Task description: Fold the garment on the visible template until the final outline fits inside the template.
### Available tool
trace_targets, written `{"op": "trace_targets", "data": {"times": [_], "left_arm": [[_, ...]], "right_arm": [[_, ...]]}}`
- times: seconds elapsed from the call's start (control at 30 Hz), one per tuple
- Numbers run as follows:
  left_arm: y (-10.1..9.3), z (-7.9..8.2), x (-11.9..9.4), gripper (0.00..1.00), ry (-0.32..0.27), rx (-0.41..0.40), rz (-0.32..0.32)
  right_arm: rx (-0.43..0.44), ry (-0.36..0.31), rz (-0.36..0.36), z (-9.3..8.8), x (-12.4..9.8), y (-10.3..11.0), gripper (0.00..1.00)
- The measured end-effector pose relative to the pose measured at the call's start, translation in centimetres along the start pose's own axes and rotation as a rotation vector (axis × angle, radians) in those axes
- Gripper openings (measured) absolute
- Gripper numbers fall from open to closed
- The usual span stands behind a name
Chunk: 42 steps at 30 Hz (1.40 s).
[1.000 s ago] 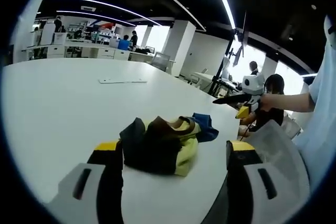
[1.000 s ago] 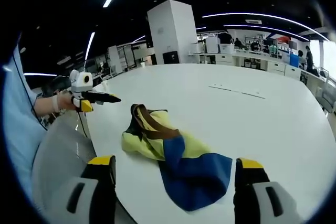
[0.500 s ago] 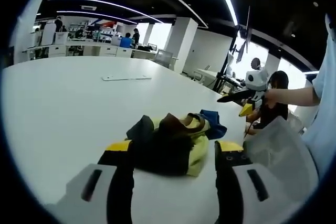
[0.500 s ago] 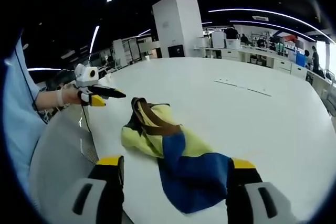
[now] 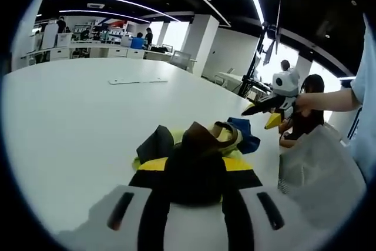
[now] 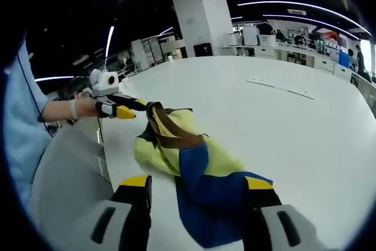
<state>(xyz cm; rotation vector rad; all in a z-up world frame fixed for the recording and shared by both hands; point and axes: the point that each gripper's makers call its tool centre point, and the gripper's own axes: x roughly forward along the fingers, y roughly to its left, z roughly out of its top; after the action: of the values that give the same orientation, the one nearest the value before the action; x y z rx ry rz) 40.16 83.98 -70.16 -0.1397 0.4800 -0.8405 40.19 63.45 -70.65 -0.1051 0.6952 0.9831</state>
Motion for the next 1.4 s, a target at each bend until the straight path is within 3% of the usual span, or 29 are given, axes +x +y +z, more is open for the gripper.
{"op": "trace_targets", "data": {"times": [0.1, 0.3, 0.53, 0.77, 0.87, 0.93, 1.4], "left_arm": [[0.3, 0.1, 0.3, 0.27, -0.007, -0.003, 0.013], [0.9, 0.0, 0.4, 0.22, -0.004, -0.01, 0.025], [1.2, 0.0, 0.4, 0.17, -0.005, -0.021, 0.031], [1.2, -0.1, 0.8, 0.12, -0.002, -0.025, 0.029], [1.3, -0.2, 0.9, 0.11, 0.0, -0.029, 0.029], [1.3, -0.3, 0.9, 0.1, 0.002, -0.031, 0.029], [1.2, 0.2, 0.9, 0.03, -0.014, -0.045, 0.022]], "right_arm": [[0.016, 0.01, 0.042, 0.1, 0.7, 0.0, 0.46], [0.041, 0.029, 0.06, -0.1, 2.3, -0.8, 0.31], [0.061, 0.019, 0.099, 0.7, 3.6, -0.7, 0.3], [0.098, 0.015, 0.142, 1.1, 4.5, -0.6, 0.19], [0.113, 0.028, 0.159, 1.0, 4.6, -0.3, 0.11], [0.11, 0.038, 0.164, 0.9, 4.5, -0.2, 0.0], [0.104, -0.041, 0.12, 2.4, 1.5, 0.6, 0.0]]}}
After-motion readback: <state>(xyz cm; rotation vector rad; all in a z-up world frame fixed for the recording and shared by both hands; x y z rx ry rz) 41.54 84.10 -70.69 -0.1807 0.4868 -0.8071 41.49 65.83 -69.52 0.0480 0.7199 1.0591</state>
